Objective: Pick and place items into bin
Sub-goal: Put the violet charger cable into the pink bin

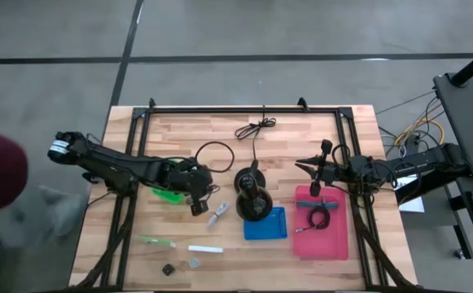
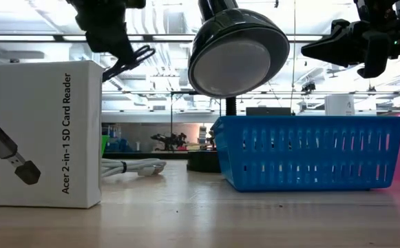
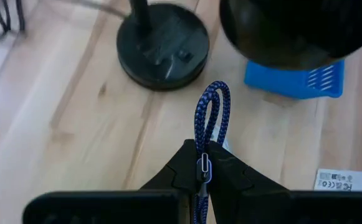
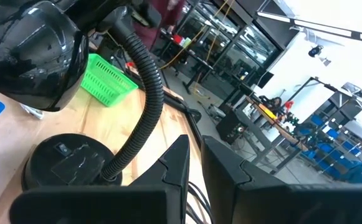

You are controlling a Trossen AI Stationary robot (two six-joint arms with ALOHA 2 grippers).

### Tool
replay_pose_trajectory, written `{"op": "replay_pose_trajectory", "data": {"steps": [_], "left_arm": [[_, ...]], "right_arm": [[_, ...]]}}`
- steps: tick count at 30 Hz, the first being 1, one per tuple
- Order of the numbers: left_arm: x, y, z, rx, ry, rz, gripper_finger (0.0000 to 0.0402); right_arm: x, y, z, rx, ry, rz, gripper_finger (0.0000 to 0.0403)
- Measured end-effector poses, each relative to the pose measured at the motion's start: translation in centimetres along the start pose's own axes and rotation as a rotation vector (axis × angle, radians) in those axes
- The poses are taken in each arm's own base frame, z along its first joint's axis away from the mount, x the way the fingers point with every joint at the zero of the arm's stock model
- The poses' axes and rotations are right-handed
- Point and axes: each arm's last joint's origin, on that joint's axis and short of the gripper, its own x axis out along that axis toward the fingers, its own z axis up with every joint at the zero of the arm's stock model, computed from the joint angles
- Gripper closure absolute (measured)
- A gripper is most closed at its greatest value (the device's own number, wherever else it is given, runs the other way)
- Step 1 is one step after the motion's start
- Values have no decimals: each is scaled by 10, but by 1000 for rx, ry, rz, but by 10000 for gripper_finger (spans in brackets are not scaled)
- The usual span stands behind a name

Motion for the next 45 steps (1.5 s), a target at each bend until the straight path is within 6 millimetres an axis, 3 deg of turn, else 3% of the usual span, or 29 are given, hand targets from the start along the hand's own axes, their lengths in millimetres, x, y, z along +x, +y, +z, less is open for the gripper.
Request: {"op": "replay_pose_trajectory", "data": {"steps": [14, 21, 31, 45], "left_arm": [[-20, 8, 5, 103, -132, 95, 392], [-31, 10, 20, 239, -333, 268, 392], [-40, 8, 32, 347, -442, 268, 392], [-45, 8, 34, 465, -457, 252, 392]], "right_arm": [[0, 0, 0, -5, 1, 1, 371], [0, 0, 0, -3, 1, 2, 371], [0, 0, -1, 1, 1, 2, 371], [1, -4, 8, 90, -71, -21, 366]]}}
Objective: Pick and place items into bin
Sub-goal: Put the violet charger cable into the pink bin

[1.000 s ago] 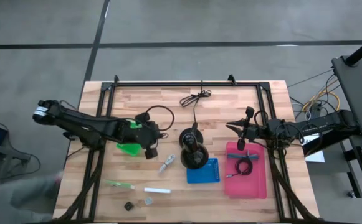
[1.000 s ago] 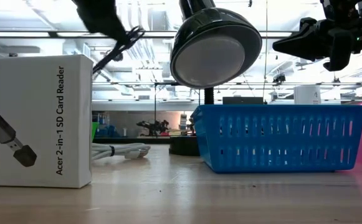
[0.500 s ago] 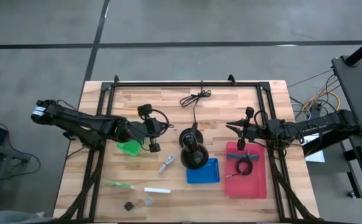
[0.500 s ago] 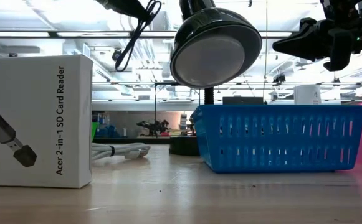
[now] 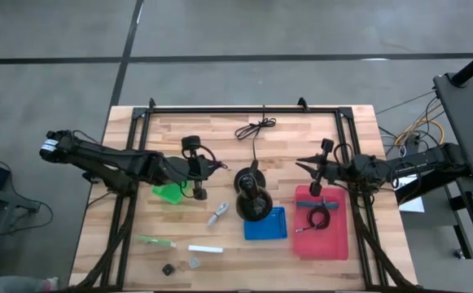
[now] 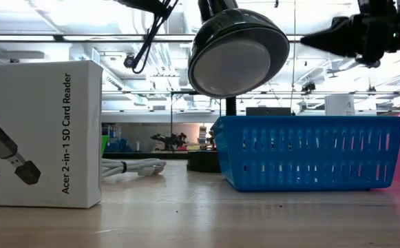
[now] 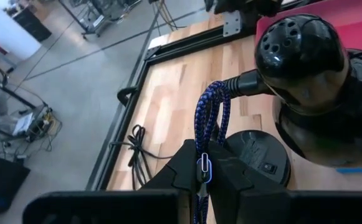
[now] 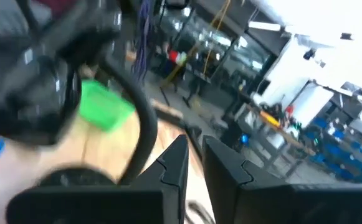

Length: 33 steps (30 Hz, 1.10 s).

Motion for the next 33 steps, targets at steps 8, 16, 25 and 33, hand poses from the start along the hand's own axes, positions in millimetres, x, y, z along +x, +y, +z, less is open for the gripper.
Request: {"op": "replay_pose_trajectory", "data": {"steps": [8, 16, 25, 33], "left_arm": [[-2, 2, 6, 38, -58, -2, 392], [-2, 3, 9, 66, -88, 6, 392], [-8, 7, 22, 111, -172, -22, 392], [-9, 10, 31, 68, -251, -13, 392]], "right_arm": [[7, 0, 13, 5, -134, 79, 314], [34, -3, 39, 51, -121, 90, 249], [81, -7, 85, 40, -131, 85, 230], [120, 1, 101, -55, -27, 146, 230]]}}
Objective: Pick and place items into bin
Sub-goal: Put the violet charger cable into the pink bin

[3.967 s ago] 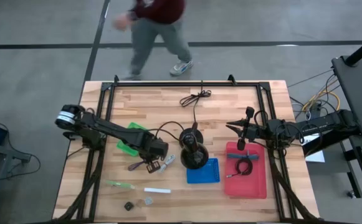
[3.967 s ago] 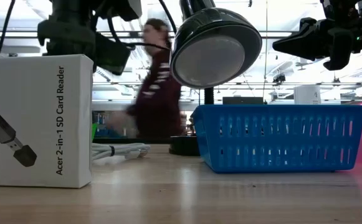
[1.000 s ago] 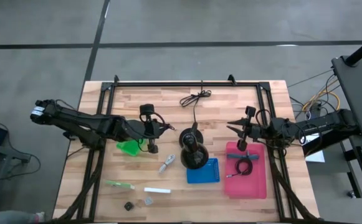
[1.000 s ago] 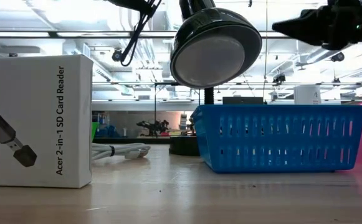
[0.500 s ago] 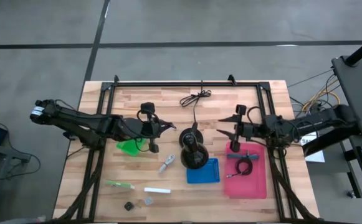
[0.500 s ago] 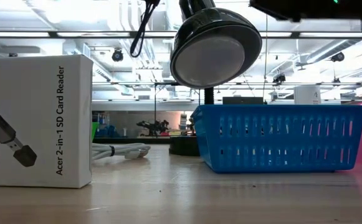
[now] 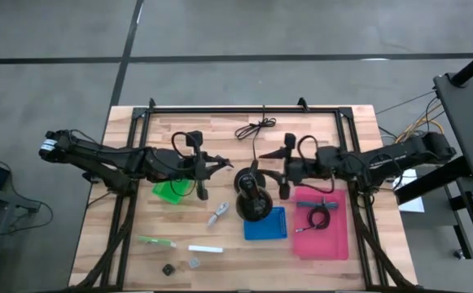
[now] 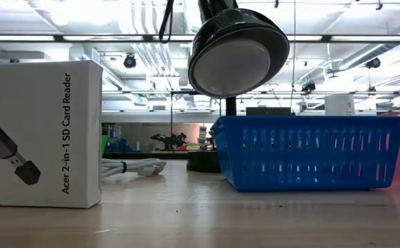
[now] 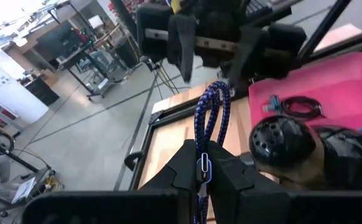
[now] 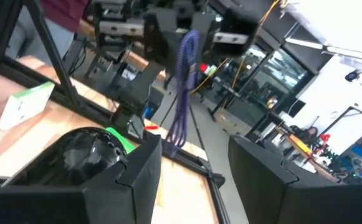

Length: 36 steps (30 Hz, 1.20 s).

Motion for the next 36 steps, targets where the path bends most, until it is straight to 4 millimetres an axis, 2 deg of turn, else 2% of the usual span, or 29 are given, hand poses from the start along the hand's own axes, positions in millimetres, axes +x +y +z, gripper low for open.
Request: {"op": "replay_pose_trajectory", "data": {"steps": [8, 14, 22, 28, 36], "left_arm": [[3, -1, 4, -8, -61, 8, 392], [3, -2, 10, 33, -150, -78, 392], [7, 0, 15, 72, -250, -50, 392], [18, 2, 13, 66, -271, -43, 392], [22, 3, 15, 78, -336, -70, 392]], "right_arm": [[20, 2, 6, -52, 13, 12, 227], [20, -2, 12, -48, -12, 3, 227], [21, -1, 14, -46, -55, 58, 227], [21, -1, 15, -47, -60, 54, 227], [21, -2, 13, -48, -56, 50, 229]]}}
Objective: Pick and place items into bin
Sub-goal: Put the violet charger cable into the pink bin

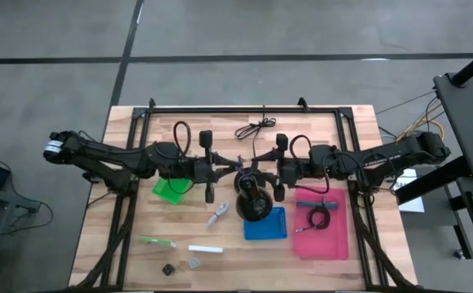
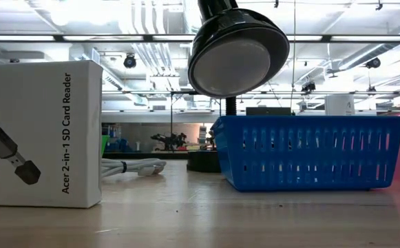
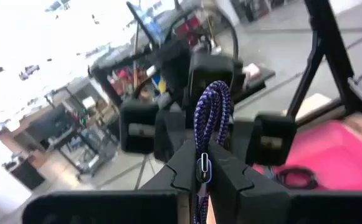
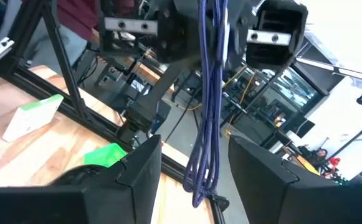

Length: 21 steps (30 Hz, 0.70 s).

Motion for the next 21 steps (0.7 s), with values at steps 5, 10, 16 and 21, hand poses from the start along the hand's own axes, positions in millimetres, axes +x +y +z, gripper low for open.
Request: {"op": "replay_pose_trajectory", "data": {"steps": [5, 10, 16, 21], "left_arm": [[6, -3, -1, 9, -52, -43, 392], [14, -3, -7, 31, -53, -25, 392], [20, 0, -14, 48, -33, -8, 392], [24, 1, -13, 43, -84, 2, 392]], "right_arm": [[1, -6, -4, 0, 13, -21, 231], [1, -9, -7, 7, 22, -33, 232], [2, -10, -8, 5, 34, -30, 232], [2, -10, -8, 5, 35, -30, 232]]}}
